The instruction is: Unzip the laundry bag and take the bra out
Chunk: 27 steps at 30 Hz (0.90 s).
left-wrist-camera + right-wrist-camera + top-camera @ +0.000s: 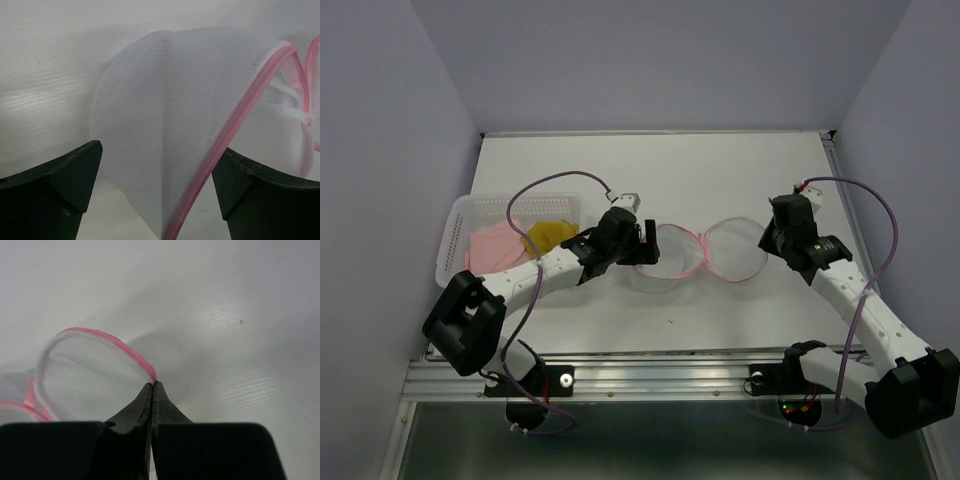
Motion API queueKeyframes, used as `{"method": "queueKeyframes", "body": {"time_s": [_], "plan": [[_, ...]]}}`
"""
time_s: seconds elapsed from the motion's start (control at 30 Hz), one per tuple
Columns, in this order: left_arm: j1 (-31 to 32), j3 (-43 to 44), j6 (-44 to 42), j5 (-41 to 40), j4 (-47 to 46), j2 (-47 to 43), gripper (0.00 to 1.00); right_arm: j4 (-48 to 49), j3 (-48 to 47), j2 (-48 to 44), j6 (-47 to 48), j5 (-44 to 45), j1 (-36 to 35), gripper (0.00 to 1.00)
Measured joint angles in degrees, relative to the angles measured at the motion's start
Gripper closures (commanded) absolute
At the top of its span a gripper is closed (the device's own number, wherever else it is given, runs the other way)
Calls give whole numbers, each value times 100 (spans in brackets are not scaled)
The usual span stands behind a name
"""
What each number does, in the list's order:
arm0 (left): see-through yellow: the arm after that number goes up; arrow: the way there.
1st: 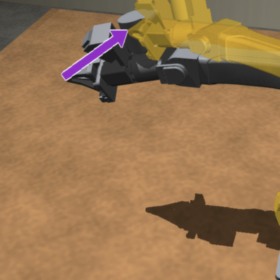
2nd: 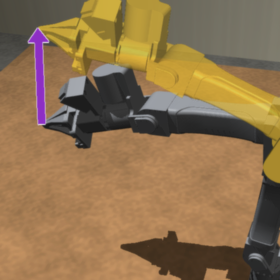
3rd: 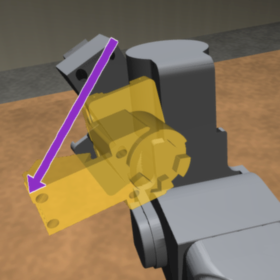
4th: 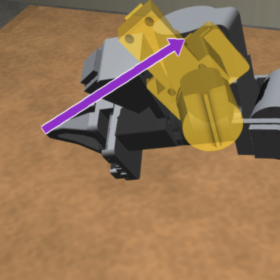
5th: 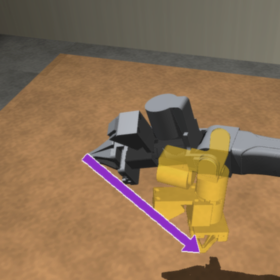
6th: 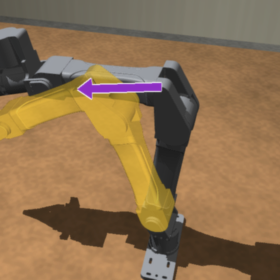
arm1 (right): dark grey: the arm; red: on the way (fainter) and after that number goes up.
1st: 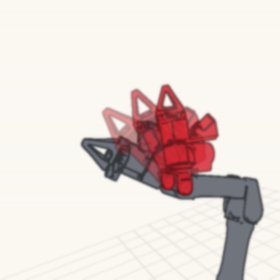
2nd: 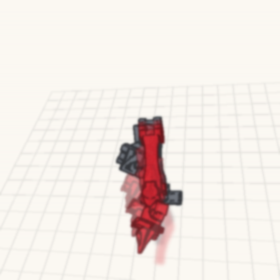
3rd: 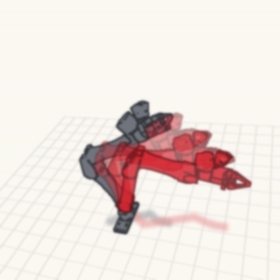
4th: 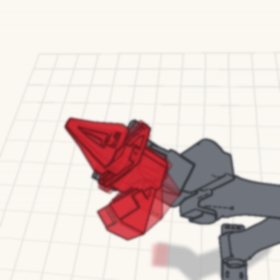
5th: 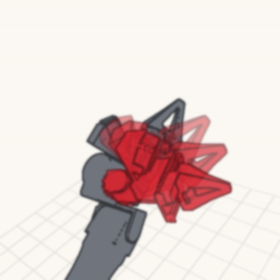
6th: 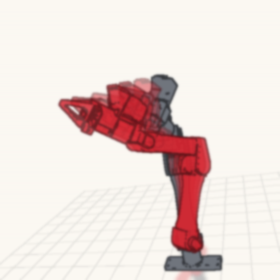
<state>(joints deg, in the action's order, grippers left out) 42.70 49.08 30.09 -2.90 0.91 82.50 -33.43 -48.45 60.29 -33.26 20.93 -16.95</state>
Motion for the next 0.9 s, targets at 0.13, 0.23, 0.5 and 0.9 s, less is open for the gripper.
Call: {"method": "queueKeyframes", "body": {"time_s": [0.13,0.23,0.5,0.9], "plan": [[-44,-15,46,-136,-11,-210,10,-61,-238,7,166,90,0,99],[-131,-243,107,-190,-186,-542,19,-109,-326,20,275,140,0,99],[-264,-927,341,-149,-678,-883,59,-247,-546,155,439,160,0,99],[-267,-1228,817,42,-1744,216,100,-339,-1211,269,807,-442,-96,99]]}}
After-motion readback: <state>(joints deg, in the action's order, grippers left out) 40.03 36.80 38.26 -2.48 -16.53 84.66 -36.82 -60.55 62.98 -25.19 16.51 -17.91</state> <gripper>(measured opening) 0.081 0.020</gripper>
